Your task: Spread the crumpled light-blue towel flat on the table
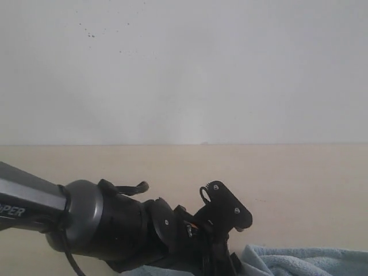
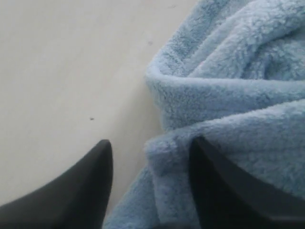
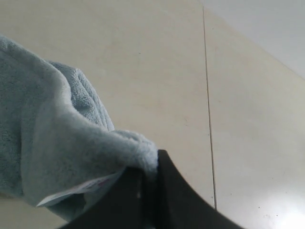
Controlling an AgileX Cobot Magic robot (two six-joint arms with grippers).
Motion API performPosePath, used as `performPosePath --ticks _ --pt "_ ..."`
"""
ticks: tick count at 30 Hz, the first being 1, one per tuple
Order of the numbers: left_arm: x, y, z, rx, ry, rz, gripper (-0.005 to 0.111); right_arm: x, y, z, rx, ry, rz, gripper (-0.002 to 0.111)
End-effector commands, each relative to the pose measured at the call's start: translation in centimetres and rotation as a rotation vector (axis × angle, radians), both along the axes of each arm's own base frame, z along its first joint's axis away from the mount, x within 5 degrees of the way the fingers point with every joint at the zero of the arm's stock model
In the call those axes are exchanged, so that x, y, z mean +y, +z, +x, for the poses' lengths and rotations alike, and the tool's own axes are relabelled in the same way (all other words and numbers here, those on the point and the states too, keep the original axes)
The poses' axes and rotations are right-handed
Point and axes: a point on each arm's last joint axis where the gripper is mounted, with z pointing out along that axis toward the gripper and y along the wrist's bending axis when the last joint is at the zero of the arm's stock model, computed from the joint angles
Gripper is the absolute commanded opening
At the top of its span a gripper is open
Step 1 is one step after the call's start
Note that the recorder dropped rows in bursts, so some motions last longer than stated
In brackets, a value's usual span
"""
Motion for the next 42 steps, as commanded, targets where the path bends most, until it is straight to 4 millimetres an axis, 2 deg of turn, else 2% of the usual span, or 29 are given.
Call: performPosePath --ticks 1,4,6,7,10,12,15,16,17,18,20,23,30,38,42 --pt "-1.0 -0.7 -0.6 0.026 -0.015 -0.001 0.028 0.0 0.0 0.0 -0.010 0.004 -0.002 0.001" --pt "-1.0 -0.6 -0.7 0.013 -0.032 0.004 0.013 0.0 0.0 0.0 -0.010 0.004 -0.002 0.001" --pt "-0.9 1.2 -0.4 -0.061 -0.033 -0.015 0.013 0.0 0.0 0.0 -0.010 0.004 -0.002 0.001" --pt "-0.7 3.1 0.0 -0.105 -0.015 -0.050 0.013 0.0 0.0 0.0 -0.010 0.004 -0.002 0.001" --pt "-0.1 6.3 -0.1 -0.112 -0.031 -0.109 0.013 0.0 0.0 0.0 -0.010 0.004 -0.002 0.001" --pt "0.0 6.8 -0.4 -0.091 -0.052 -0.117 0.013 0.0 0.0 0.0 -0.010 0.004 -0.002 0.001" --pt "0.1 6.3 -0.7 -0.054 -0.037 -0.118 0.013 0.0 0.0 0.0 -0.008 0.005 0.001 0.001" --pt "0.3 6.2 -0.5 -0.044 -0.032 -0.117 0.017 0.0 0.0 0.0 -0.006 0.005 0.005 0.001" --pt "0.5 6.2 -0.4 -0.040 -0.027 -0.117 0.024 0.0 0.0 0.0 -0.005 0.005 0.006 0.001" --pt "0.7 6.1 -0.3 -0.025 -0.030 -0.115 0.036 0.0 0.0 0.0 -0.005 0.005 0.006 0.001" --pt "1.0 5.9 0.0 -0.006 -0.030 -0.112 0.052 0.0 0.0 0.0 -0.005 0.005 0.007 0.001" --pt "1.2 5.0 0.4 0.016 -0.021 -0.095 0.063 0.0 0.0 0.0 -0.005 0.005 0.007 0.001" --pt "1.1 1.3 0.6 0.076 -0.017 -0.026 0.064 0.1 0.0 0.0 -0.004 0.006 0.010 0.001" --pt "1.0 -0.2 0.6 0.096 -0.014 0.001 0.063 0.1 0.0 0.0 -0.006 0.008 0.011 0.001" --pt "1.0 -0.4 0.7 0.101 -0.008 0.001 0.048 0.1 0.0 0.0 -0.005 0.008 0.013 0.001"
